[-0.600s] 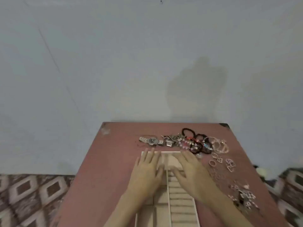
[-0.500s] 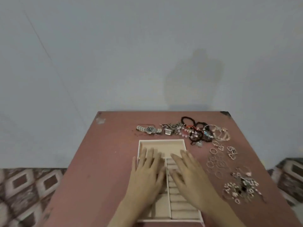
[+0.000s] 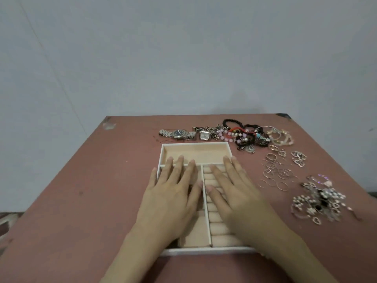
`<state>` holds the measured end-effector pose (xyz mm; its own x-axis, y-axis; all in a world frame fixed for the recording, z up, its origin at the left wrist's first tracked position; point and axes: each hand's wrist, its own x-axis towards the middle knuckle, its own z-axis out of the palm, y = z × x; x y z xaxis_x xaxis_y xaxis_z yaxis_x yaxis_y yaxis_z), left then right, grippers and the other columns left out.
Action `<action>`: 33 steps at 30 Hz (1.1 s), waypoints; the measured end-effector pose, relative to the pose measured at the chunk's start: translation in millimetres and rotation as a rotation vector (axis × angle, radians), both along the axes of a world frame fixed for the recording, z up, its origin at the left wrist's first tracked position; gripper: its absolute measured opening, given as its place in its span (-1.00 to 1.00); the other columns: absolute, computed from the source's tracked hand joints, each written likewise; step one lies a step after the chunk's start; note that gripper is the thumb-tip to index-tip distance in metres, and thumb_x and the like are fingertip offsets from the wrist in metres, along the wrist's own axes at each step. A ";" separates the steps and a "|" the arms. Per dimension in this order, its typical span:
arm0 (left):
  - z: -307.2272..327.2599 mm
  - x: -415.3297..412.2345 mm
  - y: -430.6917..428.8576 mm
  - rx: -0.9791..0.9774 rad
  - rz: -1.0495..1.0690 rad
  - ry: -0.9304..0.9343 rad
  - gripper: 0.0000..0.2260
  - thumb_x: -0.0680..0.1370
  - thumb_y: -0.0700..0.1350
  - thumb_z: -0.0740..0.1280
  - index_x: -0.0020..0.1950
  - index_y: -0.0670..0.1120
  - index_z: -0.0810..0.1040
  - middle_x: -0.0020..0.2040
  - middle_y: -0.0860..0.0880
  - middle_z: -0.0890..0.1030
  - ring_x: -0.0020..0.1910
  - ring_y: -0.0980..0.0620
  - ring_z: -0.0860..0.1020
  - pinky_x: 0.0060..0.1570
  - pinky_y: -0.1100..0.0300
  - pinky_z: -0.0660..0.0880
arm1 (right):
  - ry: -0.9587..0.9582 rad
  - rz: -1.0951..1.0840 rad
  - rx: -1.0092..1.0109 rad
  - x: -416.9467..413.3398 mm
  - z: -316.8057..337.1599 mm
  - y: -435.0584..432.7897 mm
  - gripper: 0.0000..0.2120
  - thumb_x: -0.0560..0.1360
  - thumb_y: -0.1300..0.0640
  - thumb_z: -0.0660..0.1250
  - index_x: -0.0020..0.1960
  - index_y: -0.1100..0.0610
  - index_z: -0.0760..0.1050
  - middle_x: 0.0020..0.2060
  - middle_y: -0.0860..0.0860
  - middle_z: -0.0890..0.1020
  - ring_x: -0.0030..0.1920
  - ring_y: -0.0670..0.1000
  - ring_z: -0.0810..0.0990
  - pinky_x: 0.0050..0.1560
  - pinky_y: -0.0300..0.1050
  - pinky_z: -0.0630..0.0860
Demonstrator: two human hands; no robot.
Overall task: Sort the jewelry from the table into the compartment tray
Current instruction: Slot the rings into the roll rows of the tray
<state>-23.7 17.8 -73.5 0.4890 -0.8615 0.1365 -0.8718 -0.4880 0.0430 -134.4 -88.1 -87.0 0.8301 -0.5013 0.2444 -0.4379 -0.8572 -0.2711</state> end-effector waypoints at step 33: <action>3.7 -0.7 -1.4 -0.106 0.033 0.128 -0.52 0.61 0.16 -0.05 0.51 0.10 0.05 0.54 0.08 0.05 0.53 0.08 -0.04 0.47 0.08 -0.02 | 0.009 -0.012 0.103 -2.2 15.9 3.9 -0.49 0.61 -0.08 0.02 0.52 0.04 0.09 0.53 0.12 -0.02 0.53 0.00 -0.14 0.44 -0.22 -0.20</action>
